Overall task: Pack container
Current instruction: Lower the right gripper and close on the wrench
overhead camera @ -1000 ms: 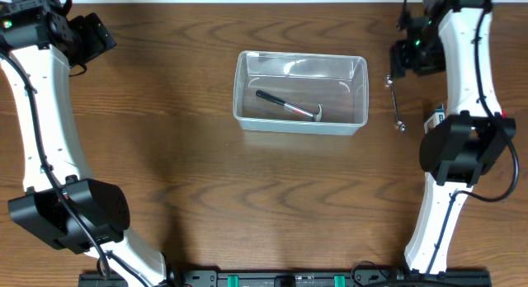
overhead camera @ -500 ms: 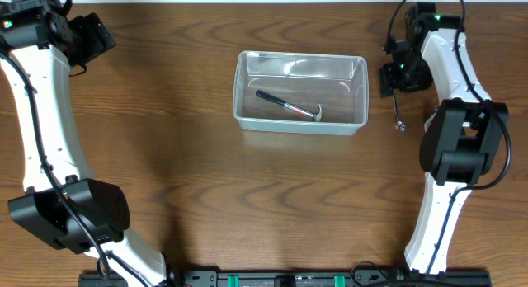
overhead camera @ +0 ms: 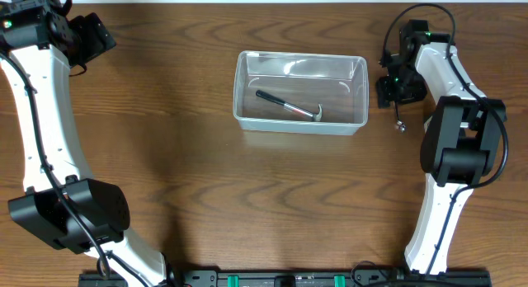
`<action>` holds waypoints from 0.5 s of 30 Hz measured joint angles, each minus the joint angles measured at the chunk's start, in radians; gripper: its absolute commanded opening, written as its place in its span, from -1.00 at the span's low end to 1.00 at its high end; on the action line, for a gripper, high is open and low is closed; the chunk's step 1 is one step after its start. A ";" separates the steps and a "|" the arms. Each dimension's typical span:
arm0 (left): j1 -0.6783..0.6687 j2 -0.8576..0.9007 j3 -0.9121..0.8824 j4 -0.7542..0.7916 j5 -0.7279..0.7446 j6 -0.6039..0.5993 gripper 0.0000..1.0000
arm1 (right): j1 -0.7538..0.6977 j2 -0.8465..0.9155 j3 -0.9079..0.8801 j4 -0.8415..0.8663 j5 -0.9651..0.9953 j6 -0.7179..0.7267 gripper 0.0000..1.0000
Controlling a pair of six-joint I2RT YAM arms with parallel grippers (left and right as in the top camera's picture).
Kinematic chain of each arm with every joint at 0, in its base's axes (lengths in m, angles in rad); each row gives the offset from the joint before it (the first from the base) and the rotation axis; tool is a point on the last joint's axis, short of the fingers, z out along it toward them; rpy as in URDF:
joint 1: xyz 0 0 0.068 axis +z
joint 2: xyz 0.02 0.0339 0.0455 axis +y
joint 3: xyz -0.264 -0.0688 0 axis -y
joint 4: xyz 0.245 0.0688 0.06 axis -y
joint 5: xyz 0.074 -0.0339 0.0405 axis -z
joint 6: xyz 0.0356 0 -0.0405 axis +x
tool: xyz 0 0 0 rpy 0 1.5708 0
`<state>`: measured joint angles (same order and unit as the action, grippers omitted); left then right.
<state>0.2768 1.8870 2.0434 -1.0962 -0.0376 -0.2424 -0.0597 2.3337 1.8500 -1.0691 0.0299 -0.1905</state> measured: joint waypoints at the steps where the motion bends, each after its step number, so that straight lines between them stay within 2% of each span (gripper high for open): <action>1: 0.000 0.000 0.000 0.000 0.000 0.000 0.96 | 0.000 -0.001 0.000 0.002 0.006 0.006 0.07; 6: 0.000 0.000 0.000 0.000 0.000 0.000 0.96 | 0.000 -0.002 0.000 0.009 0.046 0.037 -0.03; 9: 0.000 0.000 0.000 0.000 0.000 0.000 0.96 | 0.000 -0.003 0.000 0.009 0.058 0.054 -0.17; 12: 0.000 0.000 0.000 0.000 0.000 0.000 0.96 | 0.000 -0.003 -0.001 0.009 0.069 0.067 -0.57; 15: 0.000 0.000 0.000 0.000 0.000 0.000 0.96 | 0.000 -0.003 -0.003 0.008 0.079 0.076 -0.76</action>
<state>0.2768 1.8870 2.0434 -1.0962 -0.0376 -0.2424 -0.0597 2.3310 1.8473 -1.0607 0.1089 -0.1146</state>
